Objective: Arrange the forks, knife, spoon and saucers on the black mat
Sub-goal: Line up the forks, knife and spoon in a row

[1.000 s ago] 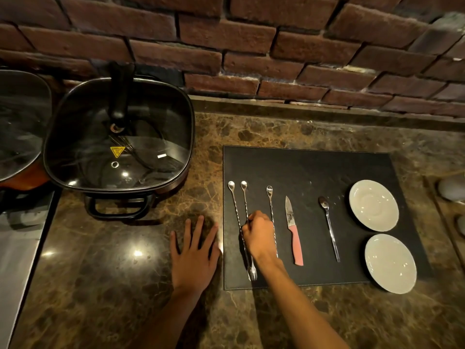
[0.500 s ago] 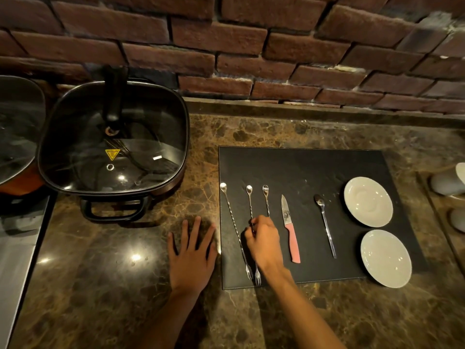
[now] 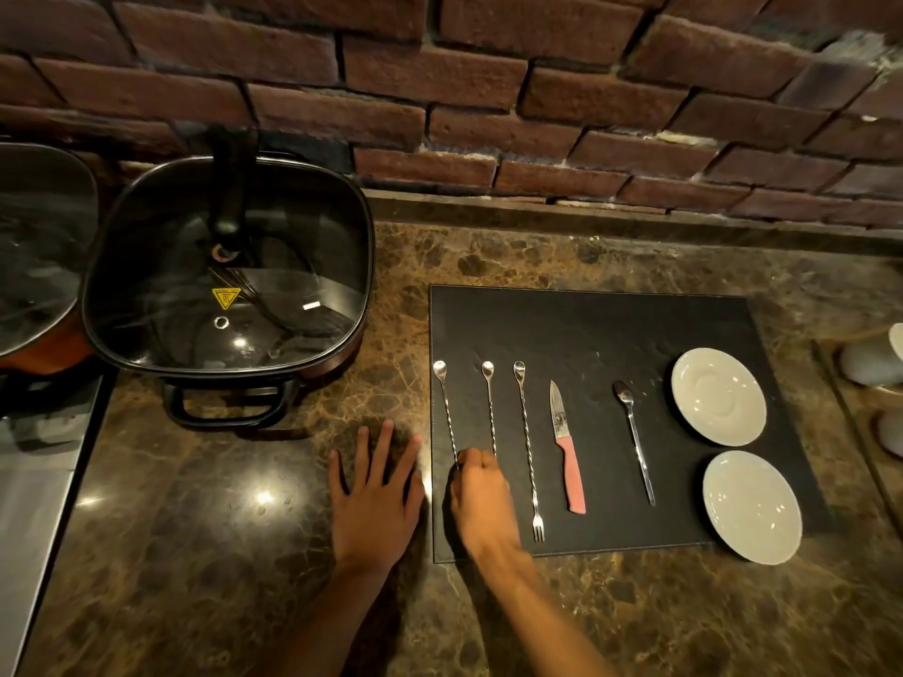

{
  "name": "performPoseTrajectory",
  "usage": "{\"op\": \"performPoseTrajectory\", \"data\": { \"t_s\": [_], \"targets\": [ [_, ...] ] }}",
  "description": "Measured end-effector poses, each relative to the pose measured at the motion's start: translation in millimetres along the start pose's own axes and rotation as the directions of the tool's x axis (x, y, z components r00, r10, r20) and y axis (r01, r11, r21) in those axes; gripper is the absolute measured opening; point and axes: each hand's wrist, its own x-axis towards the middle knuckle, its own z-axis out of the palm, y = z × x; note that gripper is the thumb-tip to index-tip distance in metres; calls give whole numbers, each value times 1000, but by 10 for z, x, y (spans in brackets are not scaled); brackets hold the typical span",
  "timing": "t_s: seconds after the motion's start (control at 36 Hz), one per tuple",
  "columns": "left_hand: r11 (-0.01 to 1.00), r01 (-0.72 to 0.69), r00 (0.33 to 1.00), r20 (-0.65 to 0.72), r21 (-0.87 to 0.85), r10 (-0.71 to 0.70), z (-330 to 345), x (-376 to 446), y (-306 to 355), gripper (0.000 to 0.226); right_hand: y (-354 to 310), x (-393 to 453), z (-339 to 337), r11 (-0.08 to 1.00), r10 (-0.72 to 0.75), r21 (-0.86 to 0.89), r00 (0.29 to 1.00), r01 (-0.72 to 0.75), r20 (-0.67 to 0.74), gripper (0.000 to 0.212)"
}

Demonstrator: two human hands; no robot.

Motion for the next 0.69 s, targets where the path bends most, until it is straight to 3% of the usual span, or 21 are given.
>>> {"op": "performPoseTrajectory", "data": {
  "t_s": [0.47, 0.61, 0.69],
  "targets": [
    [1000, -10, 1000, -12, 5, 10, 36, 8, -16, 58, -111, -9, 65, 1000, 11, -19, 1000, -10, 23, 43],
    [1000, -12, 1000, -14, 9, 12, 47, 8, -19, 58, -103, 2, 21, 999, 9, 38, 1000, -10, 16, 26],
    [1000, -10, 1000, -21, -3, 10, 49, 10, -15, 58, -49, 15, -68, 995, 37, 93, 998, -32, -57, 21]
  ]
}}
